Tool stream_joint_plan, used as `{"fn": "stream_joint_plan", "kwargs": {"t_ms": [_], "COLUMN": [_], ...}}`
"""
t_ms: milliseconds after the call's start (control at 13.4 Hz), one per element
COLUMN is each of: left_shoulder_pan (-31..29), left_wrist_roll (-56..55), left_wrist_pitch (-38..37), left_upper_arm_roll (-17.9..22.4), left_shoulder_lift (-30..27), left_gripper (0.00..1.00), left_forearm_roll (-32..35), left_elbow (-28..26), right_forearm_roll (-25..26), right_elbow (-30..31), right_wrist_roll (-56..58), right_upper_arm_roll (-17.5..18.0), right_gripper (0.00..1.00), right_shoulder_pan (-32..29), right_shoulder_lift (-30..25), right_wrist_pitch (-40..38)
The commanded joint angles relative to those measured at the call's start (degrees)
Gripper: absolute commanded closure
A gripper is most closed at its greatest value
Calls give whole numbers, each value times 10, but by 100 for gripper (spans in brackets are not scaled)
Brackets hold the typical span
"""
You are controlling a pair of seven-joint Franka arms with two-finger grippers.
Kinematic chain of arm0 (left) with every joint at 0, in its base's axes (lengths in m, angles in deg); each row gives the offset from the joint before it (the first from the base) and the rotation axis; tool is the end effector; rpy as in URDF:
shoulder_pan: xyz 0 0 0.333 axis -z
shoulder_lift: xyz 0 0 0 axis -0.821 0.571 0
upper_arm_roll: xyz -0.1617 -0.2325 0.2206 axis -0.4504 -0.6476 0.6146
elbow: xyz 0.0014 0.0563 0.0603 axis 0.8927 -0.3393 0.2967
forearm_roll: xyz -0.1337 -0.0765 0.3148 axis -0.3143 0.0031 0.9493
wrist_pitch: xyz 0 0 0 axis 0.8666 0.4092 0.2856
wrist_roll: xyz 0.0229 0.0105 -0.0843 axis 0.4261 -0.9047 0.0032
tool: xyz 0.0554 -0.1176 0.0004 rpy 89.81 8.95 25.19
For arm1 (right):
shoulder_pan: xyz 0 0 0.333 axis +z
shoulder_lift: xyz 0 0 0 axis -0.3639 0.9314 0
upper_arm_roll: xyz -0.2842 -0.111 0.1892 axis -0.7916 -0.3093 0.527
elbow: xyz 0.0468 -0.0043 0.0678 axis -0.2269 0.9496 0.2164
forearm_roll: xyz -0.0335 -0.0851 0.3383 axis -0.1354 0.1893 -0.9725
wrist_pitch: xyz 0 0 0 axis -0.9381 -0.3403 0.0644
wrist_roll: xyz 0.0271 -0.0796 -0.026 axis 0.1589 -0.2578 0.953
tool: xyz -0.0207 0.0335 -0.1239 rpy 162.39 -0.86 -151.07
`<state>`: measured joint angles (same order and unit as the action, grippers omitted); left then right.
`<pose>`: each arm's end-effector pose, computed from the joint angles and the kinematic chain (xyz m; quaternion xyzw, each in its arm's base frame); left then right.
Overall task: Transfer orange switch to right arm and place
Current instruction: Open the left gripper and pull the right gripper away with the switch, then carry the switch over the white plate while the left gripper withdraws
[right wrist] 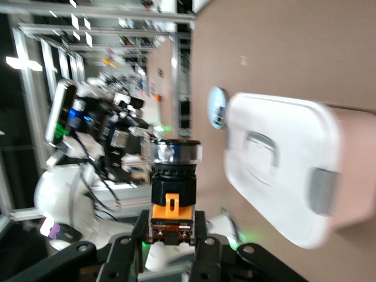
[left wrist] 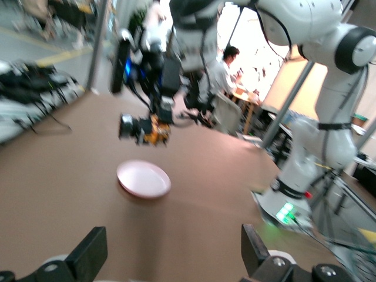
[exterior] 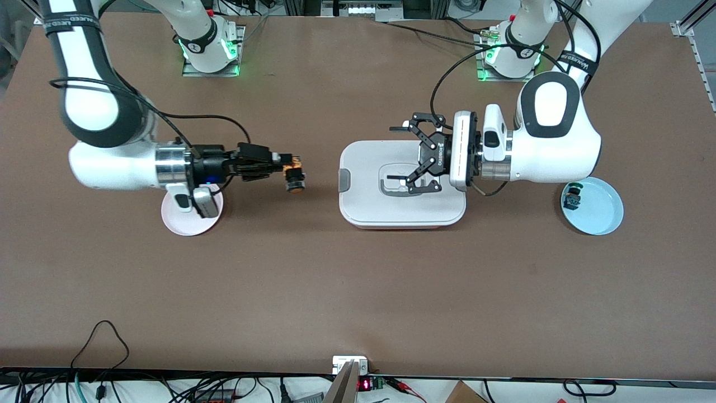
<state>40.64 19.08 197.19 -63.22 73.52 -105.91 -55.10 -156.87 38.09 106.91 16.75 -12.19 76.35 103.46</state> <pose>0.5595 -0.2902 0.5036 0.6415 -0.5165 0.2532 0.5075 0.5749 0.2217 0.4773 -0.8116 -0.0736 0.0611 0.5764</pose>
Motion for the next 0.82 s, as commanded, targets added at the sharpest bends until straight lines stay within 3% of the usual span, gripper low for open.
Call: {"fn": "stream_joint_plan", "kwargs": {"t_ms": [0, 299, 597, 746], "left_shoulder_pan": [-9, -9, -43, -67], "left_wrist_roll": [-109, -285, -388, -439], "left_wrist_pitch": [-62, -154, -229, -264], "left_upper_arm_roll": [3, 3, 5, 4], "left_shoulder_lift": [-20, -38, -45, -43], "left_gripper": [0, 0, 0, 0], "left_forearm_roll": [82, 244, 361, 454], "left_elbow": [21, 37, 41, 76], "right_forearm_roll": [126, 336, 514, 587], "right_elbow": [-72, -130, -139, -140], "right_wrist_roll": [-10, -11, -11, -8], "right_upper_arm_roll": [8, 7, 5, -4], "right_gripper": [100, 100, 100, 100], "right_shoulder_pan": [-37, -46, -45, -48], "right_shoulder_lift": [24, 22, 2, -4], "right_wrist_pitch": [-48, -57, -32, -13]}}
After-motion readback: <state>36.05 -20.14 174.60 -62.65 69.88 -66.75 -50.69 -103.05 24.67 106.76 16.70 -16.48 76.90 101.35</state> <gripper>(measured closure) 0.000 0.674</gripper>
